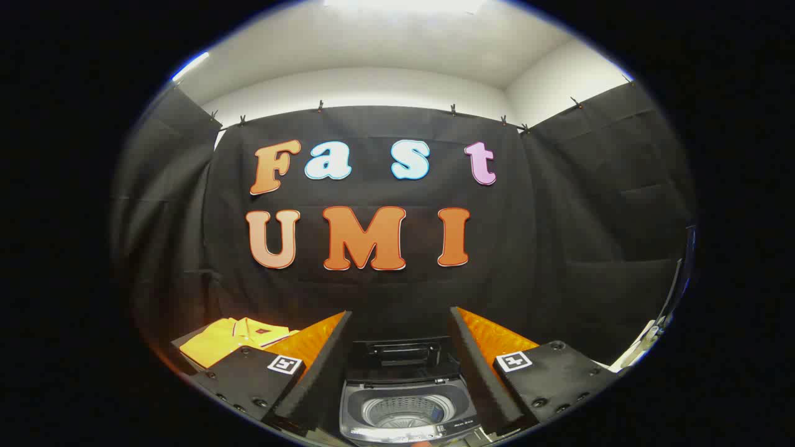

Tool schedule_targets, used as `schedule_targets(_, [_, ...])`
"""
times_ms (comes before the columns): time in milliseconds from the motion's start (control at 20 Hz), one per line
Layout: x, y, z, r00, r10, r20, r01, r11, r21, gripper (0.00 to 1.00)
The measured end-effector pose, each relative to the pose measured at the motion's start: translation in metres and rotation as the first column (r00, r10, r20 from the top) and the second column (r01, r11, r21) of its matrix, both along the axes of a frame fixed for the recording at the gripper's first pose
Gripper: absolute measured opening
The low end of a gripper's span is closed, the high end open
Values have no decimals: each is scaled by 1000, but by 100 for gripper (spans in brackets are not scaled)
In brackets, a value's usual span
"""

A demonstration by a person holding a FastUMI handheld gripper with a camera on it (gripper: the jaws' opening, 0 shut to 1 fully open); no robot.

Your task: Put the clothes into the washing machine and then close the washing machine lid.

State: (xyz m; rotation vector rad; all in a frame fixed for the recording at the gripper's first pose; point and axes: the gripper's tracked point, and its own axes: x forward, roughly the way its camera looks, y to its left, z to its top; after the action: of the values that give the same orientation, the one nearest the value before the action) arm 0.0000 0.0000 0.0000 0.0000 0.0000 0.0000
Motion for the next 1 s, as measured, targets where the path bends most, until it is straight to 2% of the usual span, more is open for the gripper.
schedule_targets(200, [4,5,3,1000,19,-2,-19,1000,15,98])
schedule_targets(1000, [-2,2,10,1000,8,-12,-8,1000,8,97])
